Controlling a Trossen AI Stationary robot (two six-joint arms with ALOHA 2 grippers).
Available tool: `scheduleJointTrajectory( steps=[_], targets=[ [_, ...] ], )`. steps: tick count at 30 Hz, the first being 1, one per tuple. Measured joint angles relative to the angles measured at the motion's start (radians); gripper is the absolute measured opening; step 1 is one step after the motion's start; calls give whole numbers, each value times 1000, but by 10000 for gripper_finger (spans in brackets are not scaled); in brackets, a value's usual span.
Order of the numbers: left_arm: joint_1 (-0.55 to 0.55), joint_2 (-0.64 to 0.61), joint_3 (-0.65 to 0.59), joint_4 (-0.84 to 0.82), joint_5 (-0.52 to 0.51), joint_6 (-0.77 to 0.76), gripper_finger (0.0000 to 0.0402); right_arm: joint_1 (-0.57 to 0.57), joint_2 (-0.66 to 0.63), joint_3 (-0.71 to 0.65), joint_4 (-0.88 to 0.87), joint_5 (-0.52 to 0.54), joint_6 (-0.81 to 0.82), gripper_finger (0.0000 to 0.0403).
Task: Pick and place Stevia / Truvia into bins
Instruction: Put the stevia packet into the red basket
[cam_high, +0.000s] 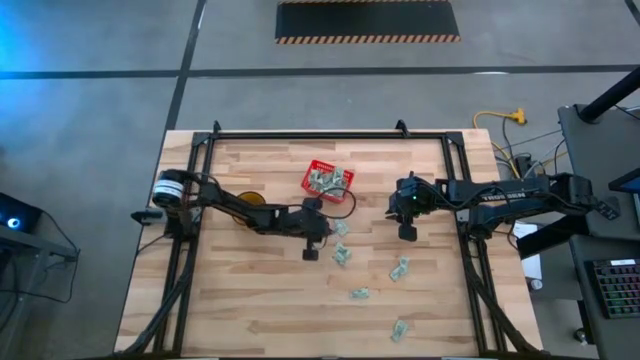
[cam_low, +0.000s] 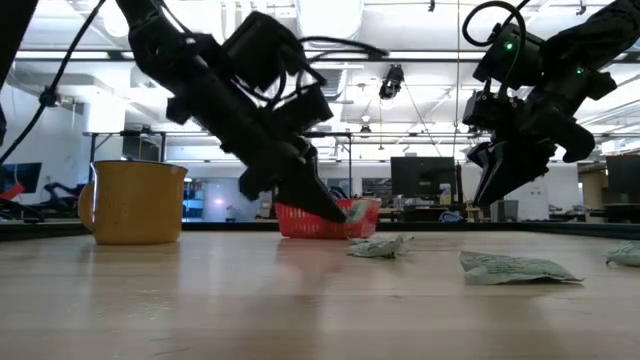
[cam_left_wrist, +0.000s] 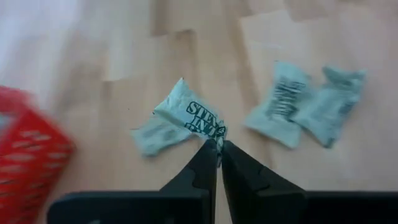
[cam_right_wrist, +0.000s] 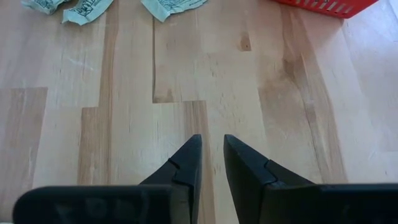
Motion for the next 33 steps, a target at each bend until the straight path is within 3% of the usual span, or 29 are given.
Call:
scheduleJointTrajectory(
  steps=[7,14,23,33],
  targets=[
    [0,-98,-10,-50,-231,10,3,0,0,-2,1,0,0,54],
    [45,-143,-10,-18,-472,192,3,0,-1,-13,38,0,1,54],
    [190,-140,-6,-12,-469,169,3,0,-1,-18,53,0,0,54],
    [203,-140,-26,-18,-441,103,22,0,-1,-19,54,1,-16,54]
  ],
)
